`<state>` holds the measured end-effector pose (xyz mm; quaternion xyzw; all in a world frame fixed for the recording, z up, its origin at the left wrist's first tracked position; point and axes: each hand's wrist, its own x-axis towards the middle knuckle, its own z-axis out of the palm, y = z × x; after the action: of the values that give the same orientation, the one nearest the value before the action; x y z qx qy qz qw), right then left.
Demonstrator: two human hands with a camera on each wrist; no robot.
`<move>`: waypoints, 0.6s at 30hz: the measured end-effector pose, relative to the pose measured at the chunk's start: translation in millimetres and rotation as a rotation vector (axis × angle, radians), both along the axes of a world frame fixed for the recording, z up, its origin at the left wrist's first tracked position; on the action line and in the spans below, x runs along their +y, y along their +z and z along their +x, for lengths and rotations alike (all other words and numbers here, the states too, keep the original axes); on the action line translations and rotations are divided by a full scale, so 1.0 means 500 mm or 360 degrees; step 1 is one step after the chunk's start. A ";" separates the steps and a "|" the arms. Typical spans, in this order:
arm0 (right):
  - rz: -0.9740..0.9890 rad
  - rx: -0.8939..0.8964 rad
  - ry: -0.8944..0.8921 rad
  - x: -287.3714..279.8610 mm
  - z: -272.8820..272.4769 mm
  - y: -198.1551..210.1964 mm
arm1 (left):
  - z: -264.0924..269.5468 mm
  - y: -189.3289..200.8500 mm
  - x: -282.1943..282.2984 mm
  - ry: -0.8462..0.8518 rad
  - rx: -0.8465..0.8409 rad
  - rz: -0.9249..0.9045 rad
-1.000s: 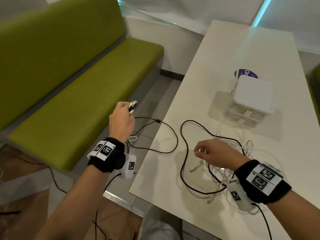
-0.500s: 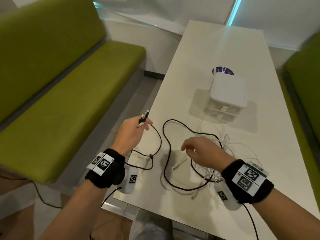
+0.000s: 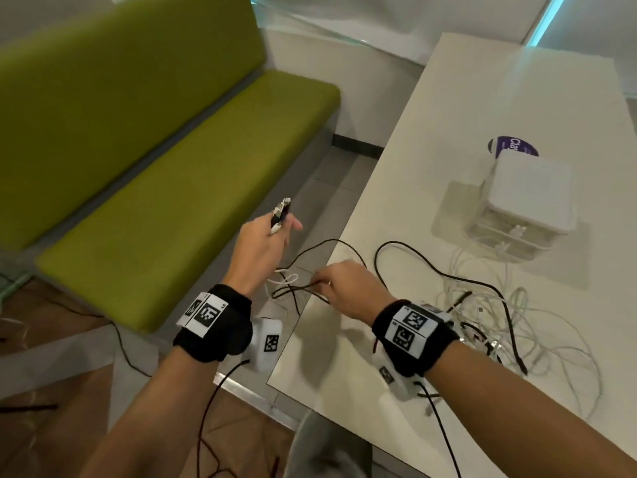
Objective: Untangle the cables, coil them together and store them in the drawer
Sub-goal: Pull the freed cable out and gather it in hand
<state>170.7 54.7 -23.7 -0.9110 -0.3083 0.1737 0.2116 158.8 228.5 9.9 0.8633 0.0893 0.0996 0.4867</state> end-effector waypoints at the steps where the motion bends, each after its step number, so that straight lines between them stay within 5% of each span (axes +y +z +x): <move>1: 0.0064 -0.0054 -0.0024 0.018 0.018 0.008 | 0.002 0.003 0.016 0.0022 -0.0035 -0.0011; 5: 0.0085 -0.0178 -0.0030 0.100 0.070 0.032 | 0.015 0.011 0.062 0.0094 -0.0112 0.0020; 18: -0.0012 0.0085 0.0006 0.198 0.096 -0.002 | -0.007 0.071 0.216 0.0520 -0.0350 0.0092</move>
<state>218.6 153.8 -24.7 -0.9063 -0.3035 0.1995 0.2159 155.3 336.5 45.5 0.8348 0.1716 0.2734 0.4460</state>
